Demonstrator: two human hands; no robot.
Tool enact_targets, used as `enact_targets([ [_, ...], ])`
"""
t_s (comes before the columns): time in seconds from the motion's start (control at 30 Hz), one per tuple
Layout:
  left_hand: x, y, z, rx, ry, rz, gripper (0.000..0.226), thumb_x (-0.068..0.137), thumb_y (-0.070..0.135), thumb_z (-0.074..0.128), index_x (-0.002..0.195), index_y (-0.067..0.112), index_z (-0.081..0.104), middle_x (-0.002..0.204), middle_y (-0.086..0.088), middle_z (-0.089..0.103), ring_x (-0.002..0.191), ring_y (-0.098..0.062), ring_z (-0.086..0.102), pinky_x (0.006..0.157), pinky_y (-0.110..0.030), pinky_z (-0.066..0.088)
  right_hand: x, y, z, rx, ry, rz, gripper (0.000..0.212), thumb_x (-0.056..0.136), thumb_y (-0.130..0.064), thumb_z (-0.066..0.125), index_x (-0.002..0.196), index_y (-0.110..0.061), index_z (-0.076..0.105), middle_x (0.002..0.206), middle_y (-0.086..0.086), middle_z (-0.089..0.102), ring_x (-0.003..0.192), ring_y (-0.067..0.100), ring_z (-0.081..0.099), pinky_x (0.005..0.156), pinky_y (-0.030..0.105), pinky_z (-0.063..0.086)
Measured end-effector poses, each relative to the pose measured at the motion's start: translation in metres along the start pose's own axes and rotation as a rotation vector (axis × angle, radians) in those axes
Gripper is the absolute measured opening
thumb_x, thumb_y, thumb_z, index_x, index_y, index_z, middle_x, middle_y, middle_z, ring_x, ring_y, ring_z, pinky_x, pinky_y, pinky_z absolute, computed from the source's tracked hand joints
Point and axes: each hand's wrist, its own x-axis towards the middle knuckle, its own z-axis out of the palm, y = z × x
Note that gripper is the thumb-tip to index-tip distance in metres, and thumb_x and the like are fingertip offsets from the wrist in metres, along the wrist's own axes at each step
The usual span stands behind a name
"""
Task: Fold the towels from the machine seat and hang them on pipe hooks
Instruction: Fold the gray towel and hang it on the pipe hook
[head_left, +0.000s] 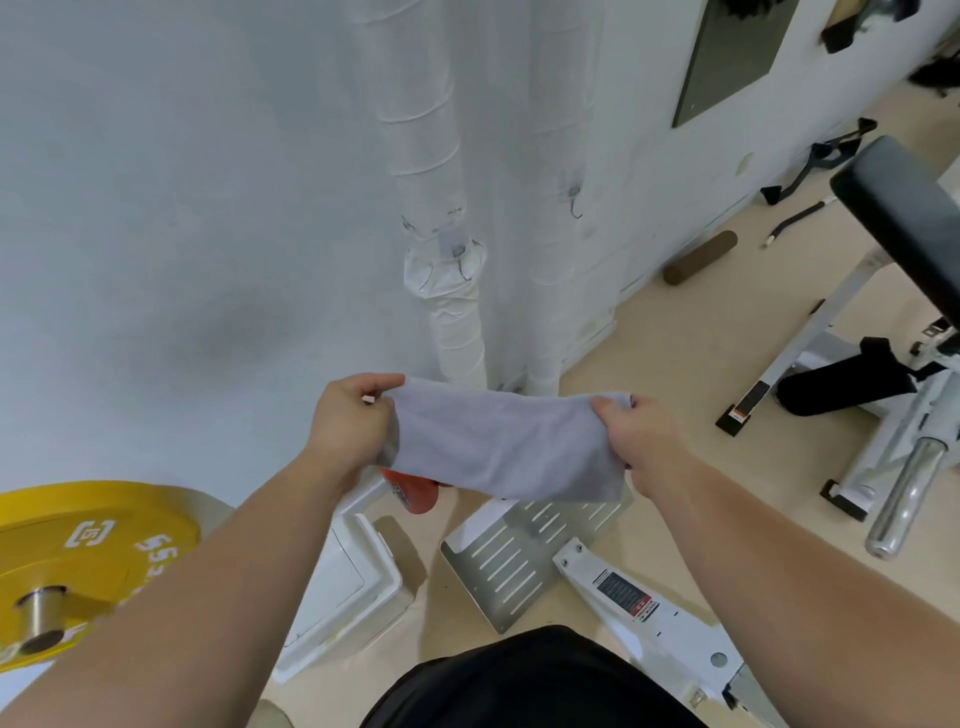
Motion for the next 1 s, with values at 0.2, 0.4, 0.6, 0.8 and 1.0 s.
enact_targets([
  [0.2, -0.033, 0.007, 0.037, 0.142, 0.026, 0.338, 0.036, 0.088, -0.007, 0.055, 0.107, 0.012, 0.078, 0.117, 0.004, 0.069, 0.107, -0.006, 0.06, 0.099, -0.015, 0.042, -0.023, -0.015, 0.041, 0.208, -0.142, 0.077, 0.019, 0.083, -0.01, 0.077, 0.094, -0.011, 0.062, 0.094, 0.016, 0.068, 0.078, 0.028, 0.065, 0.058, 0.032, 0.054],
  [0.4, -0.057, 0.017, 0.059, 0.131, -0.075, 0.485, 0.035, 0.089, -0.007, 0.058, 0.106, 0.014, 0.08, 0.112, 0.011, 0.069, 0.11, -0.006, 0.062, 0.099, -0.009, 0.043, -0.059, -0.034, 0.069, 0.378, -0.246, 0.025, 0.025, 0.095, -0.003, 0.061, 0.118, -0.008, 0.055, 0.109, 0.019, 0.067, 0.093, 0.034, 0.072, 0.069, 0.048, 0.064],
  [0.6, -0.059, 0.023, 0.051, -0.019, -0.16, 0.292, 0.028, 0.076, 0.028, 0.078, 0.103, 0.03, 0.078, 0.105, 0.016, 0.074, 0.102, -0.006, 0.069, 0.093, -0.036, 0.055, -0.071, -0.039, 0.068, 0.397, -0.406, 0.003, 0.034, 0.105, -0.038, 0.048, 0.111, -0.015, 0.072, 0.097, 0.006, 0.078, 0.077, 0.014, 0.075, 0.068, 0.03, 0.06],
  [0.8, -0.057, 0.034, 0.047, -0.223, -0.031, 0.112, 0.035, 0.082, -0.008, 0.063, 0.099, 0.021, 0.072, 0.085, 0.002, 0.074, 0.073, -0.014, 0.067, 0.065, -0.027, 0.057, -0.065, -0.022, 0.069, 0.235, -0.355, -0.1, 0.023, 0.099, -0.025, 0.061, 0.12, -0.019, 0.066, 0.115, -0.001, 0.07, 0.104, 0.016, 0.067, 0.079, 0.017, 0.053],
  [1.0, -0.058, 0.05, 0.041, -0.477, -0.19, 0.053, 0.052, 0.088, -0.011, 0.064, 0.124, 0.025, 0.055, 0.104, -0.013, 0.074, 0.084, -0.022, 0.069, 0.074, -0.037, 0.059, -0.044, 0.001, 0.044, 0.546, -0.499, 0.101, 0.059, 0.078, -0.027, 0.085, 0.131, -0.021, 0.059, 0.118, 0.003, 0.075, 0.108, 0.025, 0.072, 0.094, 0.046, 0.057],
])
